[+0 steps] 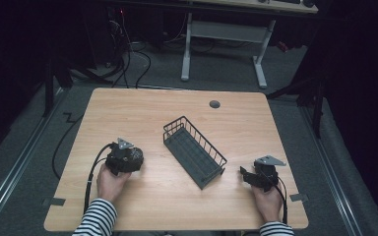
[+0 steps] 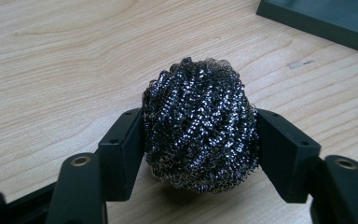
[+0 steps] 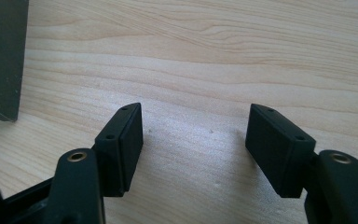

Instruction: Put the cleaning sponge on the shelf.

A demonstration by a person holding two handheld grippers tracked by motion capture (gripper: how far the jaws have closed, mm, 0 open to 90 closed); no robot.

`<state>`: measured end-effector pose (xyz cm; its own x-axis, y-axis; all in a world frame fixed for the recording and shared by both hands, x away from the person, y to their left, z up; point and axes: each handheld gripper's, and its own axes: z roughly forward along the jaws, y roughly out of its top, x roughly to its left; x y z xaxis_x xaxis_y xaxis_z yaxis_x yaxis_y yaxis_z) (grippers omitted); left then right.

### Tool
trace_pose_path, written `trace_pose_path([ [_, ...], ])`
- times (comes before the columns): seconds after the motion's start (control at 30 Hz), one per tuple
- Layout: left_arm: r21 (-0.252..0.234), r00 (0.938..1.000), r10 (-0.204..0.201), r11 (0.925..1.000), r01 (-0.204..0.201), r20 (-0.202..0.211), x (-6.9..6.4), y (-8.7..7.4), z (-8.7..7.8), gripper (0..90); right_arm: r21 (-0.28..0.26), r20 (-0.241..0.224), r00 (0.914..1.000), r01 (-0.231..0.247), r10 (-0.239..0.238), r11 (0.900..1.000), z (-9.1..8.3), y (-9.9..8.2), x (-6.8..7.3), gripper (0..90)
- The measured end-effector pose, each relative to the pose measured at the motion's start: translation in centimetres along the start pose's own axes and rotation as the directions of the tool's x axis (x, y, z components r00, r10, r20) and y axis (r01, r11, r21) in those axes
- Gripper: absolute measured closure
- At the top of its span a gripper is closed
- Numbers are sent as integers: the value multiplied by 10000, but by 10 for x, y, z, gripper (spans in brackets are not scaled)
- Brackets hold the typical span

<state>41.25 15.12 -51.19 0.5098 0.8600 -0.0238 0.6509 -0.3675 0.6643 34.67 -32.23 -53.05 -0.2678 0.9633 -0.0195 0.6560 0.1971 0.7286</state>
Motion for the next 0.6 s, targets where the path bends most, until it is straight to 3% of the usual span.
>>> trace_pose_path([
  [0.6, -201, 9998, 171, 9997, -168, 118, -2, 0, -8, 426, 3, 3, 10000, -7, 7, 10000, 0, 0, 0, 368],
])
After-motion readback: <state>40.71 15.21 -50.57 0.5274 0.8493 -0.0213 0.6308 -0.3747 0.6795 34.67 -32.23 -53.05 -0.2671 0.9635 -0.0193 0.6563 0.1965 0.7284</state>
